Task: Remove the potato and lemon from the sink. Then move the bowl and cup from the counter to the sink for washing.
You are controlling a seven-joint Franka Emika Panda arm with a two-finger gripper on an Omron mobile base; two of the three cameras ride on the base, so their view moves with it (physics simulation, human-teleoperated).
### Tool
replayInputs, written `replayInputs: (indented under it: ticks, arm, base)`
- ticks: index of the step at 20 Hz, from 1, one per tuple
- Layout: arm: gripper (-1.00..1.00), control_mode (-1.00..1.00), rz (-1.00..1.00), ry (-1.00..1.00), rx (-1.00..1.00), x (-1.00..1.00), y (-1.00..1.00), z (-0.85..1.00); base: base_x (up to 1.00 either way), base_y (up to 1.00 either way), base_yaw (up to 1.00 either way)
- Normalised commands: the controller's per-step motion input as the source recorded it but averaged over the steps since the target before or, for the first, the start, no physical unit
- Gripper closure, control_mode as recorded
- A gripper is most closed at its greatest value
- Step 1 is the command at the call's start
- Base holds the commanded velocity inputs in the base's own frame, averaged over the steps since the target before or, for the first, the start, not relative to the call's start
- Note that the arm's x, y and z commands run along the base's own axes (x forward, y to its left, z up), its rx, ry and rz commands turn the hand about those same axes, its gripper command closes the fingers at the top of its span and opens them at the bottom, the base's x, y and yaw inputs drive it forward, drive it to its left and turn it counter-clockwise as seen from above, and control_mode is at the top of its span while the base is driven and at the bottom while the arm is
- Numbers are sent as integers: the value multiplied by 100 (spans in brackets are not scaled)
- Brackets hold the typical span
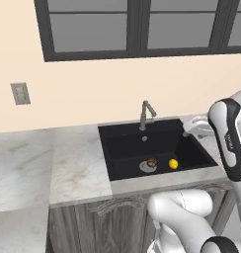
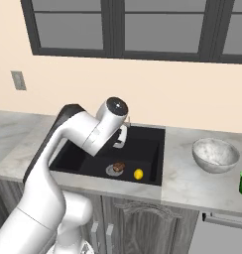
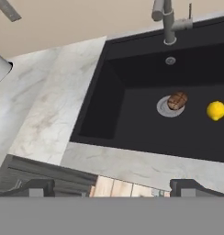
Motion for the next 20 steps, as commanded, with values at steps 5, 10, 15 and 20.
replayInputs:
  ticks: [5, 10, 15, 20]
  arm:
    - [-100, -100, 3, 0, 0, 16, -3, -16]
    - [-100, -100, 3, 0, 0, 17, -5, -10]
    - [-100, -100, 3, 0, 0, 15, -10, -8]
    - [-100, -100, 2, 0, 0, 14, -5, -9]
  base:
    - [0, 0, 0]
    - [0, 0, 0]
    - [0, 0, 0]
    - [0, 0, 0]
